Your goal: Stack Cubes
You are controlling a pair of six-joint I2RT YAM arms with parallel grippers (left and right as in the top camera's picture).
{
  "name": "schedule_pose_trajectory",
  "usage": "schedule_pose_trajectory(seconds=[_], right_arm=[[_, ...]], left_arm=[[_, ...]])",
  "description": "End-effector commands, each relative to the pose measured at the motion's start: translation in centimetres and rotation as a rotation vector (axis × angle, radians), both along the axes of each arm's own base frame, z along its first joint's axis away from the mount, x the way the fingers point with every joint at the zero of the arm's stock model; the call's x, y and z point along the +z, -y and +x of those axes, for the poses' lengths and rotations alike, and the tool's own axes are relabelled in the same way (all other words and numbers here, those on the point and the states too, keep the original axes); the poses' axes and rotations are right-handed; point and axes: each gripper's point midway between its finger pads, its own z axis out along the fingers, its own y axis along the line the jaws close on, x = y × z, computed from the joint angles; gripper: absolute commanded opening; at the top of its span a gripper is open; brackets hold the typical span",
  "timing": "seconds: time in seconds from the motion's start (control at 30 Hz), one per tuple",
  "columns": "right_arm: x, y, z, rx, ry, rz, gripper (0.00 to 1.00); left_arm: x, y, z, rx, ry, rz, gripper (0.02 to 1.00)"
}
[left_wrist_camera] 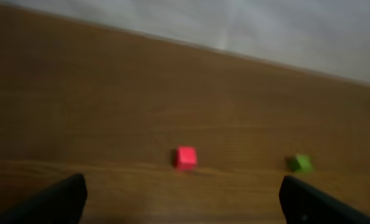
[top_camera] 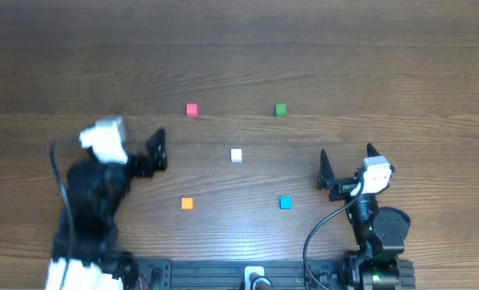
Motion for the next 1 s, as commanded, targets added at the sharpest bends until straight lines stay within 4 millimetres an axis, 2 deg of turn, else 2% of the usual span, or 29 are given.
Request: schedule_pose_trajectory(seconds=[0.03,0.13,0.23,0.33,0.37,0.47,0.67,0.8,1.0], right_arm=[[-0.2,0.0,0.0,0.006,0.0,-0.004,0.991],[-0.2,0.0,0.0,0.006,0.0,-0.004,0.991],[-0.2,0.0,0.0,0.005,0.0,-0.004,0.991],[-0.2,0.0,0.0,0.006,0.0,-0.004,0.993],[-0.2,0.0,0.0,0.006,0.0,-0.004,0.993],[-0.2,0.0,0.0,0.006,0.0,-0.004,0.993],[-0.2,0.0,0.0,0.005,0.001,-0.004,0.991],[-0.2,0.0,0.0,0.006,0.0,-0.004,0.993],[-0.2,0.0,0.0,0.006,0.0,-0.004,0.993]], left_arm=[[2.8,2.7,4.9,-0.049,-0.171,0.023,0.998],[2.8,4.2,7.7,-0.066,-0.298,0.056,0.998],[1.8,6.1,10.5,-0.092,-0.432,0.088,0.998],[-0.3,7.6,12.6,-0.112,-0.547,0.118,0.998],[-2.2,8.5,13.5,-0.117,-0.615,0.13,0.993],[-5.8,9.3,13.9,-0.113,-0.711,0.141,0.982],[-12.8,8.7,12.4,-0.067,-0.925,0.175,0.956],[-14.7,8.1,12.2,-0.027,-0.968,0.196,0.939],[-16.5,7.9,12.2,-0.018,-0.995,0.216,0.897]])
